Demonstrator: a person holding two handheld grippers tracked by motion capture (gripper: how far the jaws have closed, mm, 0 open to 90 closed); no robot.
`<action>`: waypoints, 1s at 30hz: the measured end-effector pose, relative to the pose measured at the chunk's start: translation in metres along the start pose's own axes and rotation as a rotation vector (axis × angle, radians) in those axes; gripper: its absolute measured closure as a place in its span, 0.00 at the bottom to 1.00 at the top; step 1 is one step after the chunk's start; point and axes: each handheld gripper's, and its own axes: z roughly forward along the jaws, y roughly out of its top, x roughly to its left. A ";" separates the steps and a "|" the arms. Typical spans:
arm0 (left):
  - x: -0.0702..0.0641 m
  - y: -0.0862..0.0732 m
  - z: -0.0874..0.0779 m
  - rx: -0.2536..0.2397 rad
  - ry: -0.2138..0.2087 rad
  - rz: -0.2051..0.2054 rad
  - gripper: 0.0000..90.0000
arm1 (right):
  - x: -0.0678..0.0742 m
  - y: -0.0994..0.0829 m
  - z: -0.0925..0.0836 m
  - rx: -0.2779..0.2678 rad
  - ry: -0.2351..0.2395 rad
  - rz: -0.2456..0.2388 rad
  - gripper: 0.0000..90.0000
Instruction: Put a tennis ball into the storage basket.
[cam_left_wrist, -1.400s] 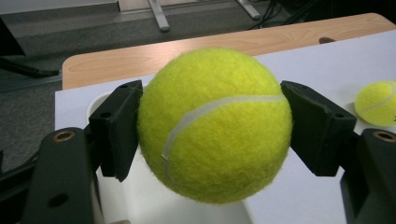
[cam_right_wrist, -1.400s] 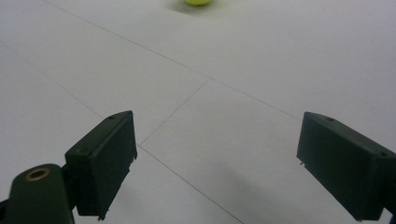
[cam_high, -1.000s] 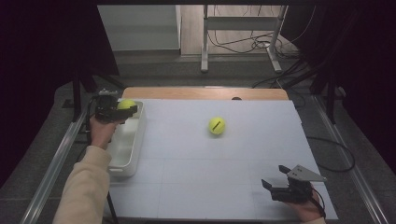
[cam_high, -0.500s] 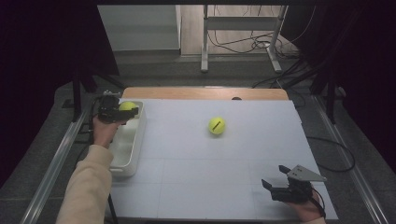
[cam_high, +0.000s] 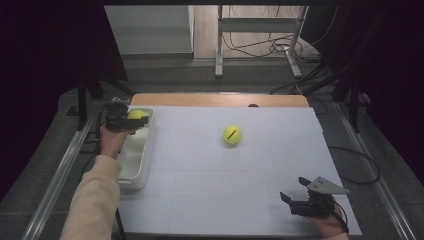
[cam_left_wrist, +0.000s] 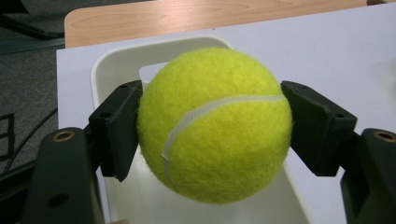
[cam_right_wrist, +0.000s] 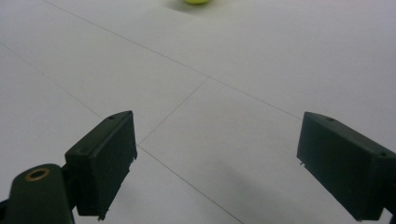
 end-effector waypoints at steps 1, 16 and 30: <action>0.000 0.000 0.000 0.000 0.000 0.001 0.29 | 0.000 0.000 0.000 0.000 0.000 0.000 0.14; 0.000 0.001 -0.004 -0.033 0.002 -0.005 0.14 | 0.000 0.000 0.000 -0.003 0.001 -0.002 0.14; -0.012 0.000 -0.015 -0.076 -0.047 0.029 0.13 | 0.000 0.000 0.000 -0.003 0.000 -0.001 0.14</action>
